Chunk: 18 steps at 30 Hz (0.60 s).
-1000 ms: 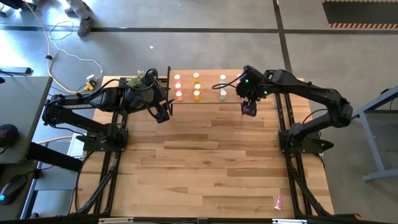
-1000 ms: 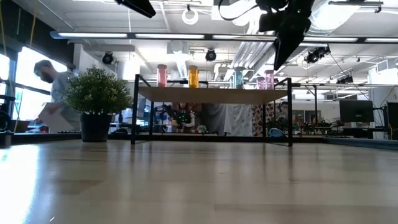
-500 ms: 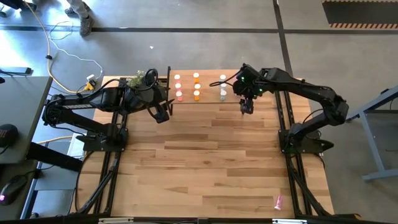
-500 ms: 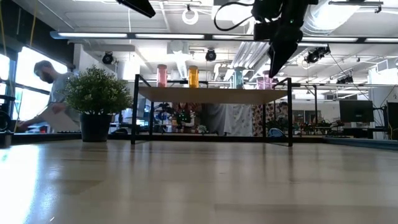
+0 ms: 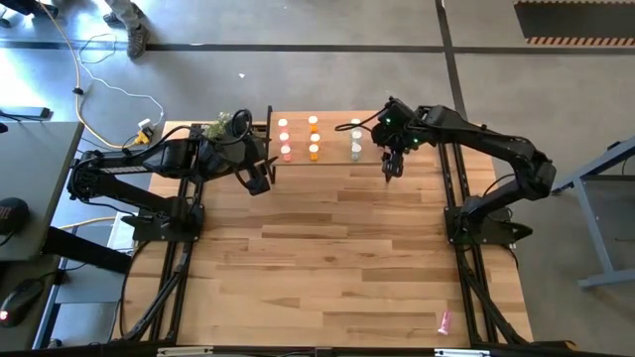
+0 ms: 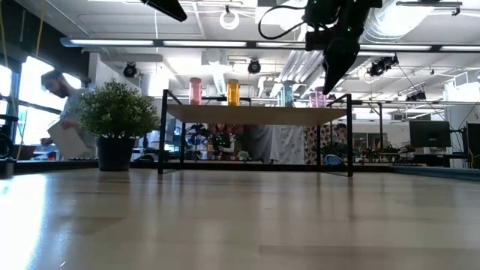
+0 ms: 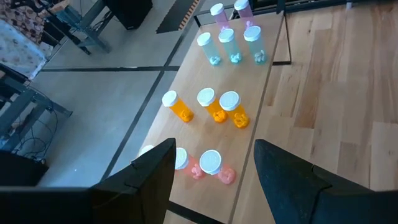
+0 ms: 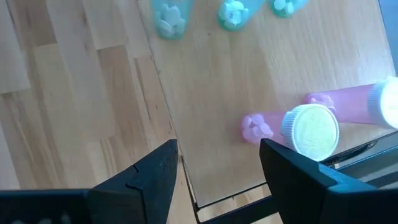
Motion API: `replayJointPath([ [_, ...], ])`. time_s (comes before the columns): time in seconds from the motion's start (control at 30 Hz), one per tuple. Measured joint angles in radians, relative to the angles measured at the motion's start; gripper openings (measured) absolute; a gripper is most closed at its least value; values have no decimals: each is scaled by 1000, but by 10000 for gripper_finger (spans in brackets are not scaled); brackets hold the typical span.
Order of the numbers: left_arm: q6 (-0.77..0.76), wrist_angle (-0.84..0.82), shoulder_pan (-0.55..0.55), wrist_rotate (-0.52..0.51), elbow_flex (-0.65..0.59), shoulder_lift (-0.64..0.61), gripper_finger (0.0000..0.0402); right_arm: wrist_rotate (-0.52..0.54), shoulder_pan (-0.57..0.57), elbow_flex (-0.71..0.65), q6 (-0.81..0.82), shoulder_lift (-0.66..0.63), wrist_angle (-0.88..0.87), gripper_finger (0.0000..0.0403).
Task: Pick and place medicine bottles onto shelf by color
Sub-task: Put the top violet pill bottle on the shelf aligned with the other violet pill bottle
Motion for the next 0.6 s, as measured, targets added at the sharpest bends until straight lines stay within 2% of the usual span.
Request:
replayJointPath([
  [0.37, -1, 0, 0, 0, 0, 0, 207, -14, 61, 0, 140, -28, -4, 220],
  [0.6, -25, 0, 33, 0, 0, 0, 207, -26, 135, 84, 426, -65, -32, 220],
])
